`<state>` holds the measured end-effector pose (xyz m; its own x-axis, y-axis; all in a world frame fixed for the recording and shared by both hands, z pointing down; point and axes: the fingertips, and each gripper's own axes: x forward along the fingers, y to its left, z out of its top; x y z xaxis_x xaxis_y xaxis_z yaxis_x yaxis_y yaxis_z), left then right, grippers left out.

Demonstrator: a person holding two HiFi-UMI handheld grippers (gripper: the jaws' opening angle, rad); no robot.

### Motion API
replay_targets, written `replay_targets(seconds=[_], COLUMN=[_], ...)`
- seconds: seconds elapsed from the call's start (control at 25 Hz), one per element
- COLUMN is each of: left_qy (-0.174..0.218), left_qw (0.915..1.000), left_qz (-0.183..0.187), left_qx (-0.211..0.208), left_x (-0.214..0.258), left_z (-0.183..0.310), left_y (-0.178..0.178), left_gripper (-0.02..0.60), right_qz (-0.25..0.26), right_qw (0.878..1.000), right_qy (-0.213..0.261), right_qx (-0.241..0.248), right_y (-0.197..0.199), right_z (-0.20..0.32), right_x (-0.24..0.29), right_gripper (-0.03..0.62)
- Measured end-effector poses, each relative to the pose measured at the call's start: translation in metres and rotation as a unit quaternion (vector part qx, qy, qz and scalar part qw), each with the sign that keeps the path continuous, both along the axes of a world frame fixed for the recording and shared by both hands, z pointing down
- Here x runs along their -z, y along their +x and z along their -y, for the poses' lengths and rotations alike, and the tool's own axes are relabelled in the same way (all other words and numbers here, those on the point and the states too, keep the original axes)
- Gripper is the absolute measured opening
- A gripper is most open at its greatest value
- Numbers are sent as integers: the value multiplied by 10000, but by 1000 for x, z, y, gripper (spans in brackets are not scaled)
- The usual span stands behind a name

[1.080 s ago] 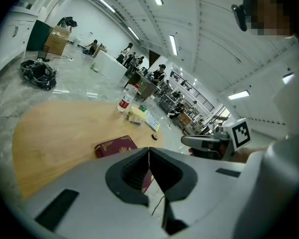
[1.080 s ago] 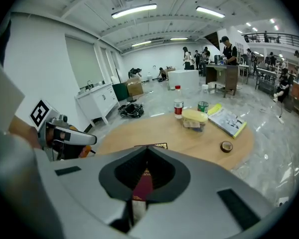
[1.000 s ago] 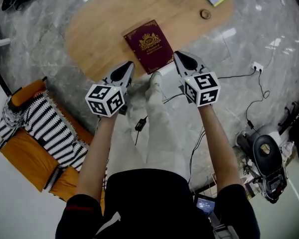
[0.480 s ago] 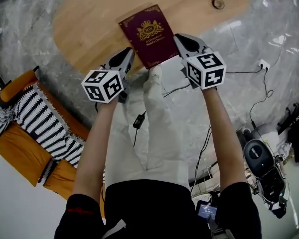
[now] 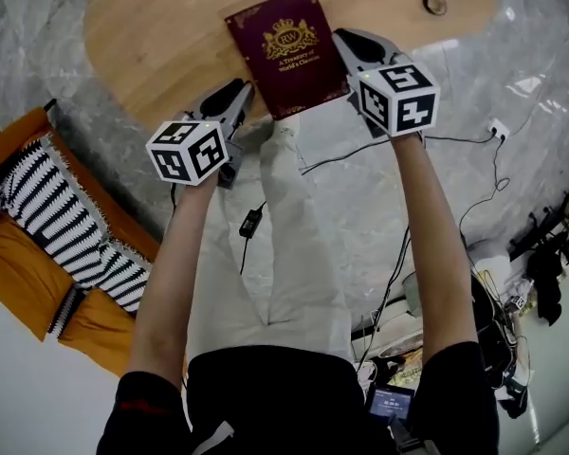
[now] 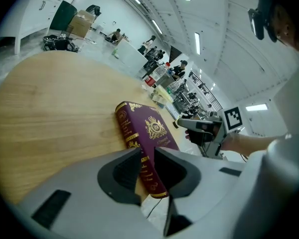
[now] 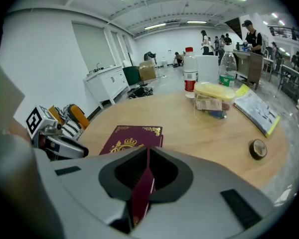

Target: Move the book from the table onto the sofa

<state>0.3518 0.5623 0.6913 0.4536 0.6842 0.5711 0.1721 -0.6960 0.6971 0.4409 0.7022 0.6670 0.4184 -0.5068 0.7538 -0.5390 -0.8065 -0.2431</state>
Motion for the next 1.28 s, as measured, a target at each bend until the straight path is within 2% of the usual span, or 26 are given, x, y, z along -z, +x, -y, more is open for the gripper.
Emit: replay_targets(seconds=[0.24, 0.28, 0.36, 0.48, 0.72, 0.88, 1.04, 1.28], left_qy=[-88, -107, -152, -280, -470, -536, -463, -438], left_qw=[9998, 9996, 9993, 9986, 9969, 9959, 9962, 9959], left_qz=[190, 231, 314, 425, 565, 594, 608, 661], left_qx=[49, 73, 104, 172, 298, 421, 422, 442], left_x=[-12, -14, -16, -19, -27, -30, -34, -38], left_z=[-5, -6, -8, -12, -19, -22, -28, -36], left_y=[-19, -22, -26, -26, -19, -10, -2, 8], left_gripper=[80, 83, 94, 137, 251, 262, 270, 295], right_qz=[44, 87, 240, 499, 860, 1176, 1372, 1698], right_qw=[9987, 9982, 9974, 9969, 9940, 9903, 9875, 9800], right_qy=[-175, -172, -76, 134, 450, 576, 664, 1037], right_qx=[481, 568, 672, 591, 502, 472, 392, 83], right_y=[40, 45, 53, 59, 55, 47, 42, 41], right_z=[8, 12, 20, 26, 35, 41, 41, 40], right_x=[-10, -13, -17, -24, -39, -54, -62, -68], right_gripper=[19, 31, 97, 140, 269, 320, 341, 364])
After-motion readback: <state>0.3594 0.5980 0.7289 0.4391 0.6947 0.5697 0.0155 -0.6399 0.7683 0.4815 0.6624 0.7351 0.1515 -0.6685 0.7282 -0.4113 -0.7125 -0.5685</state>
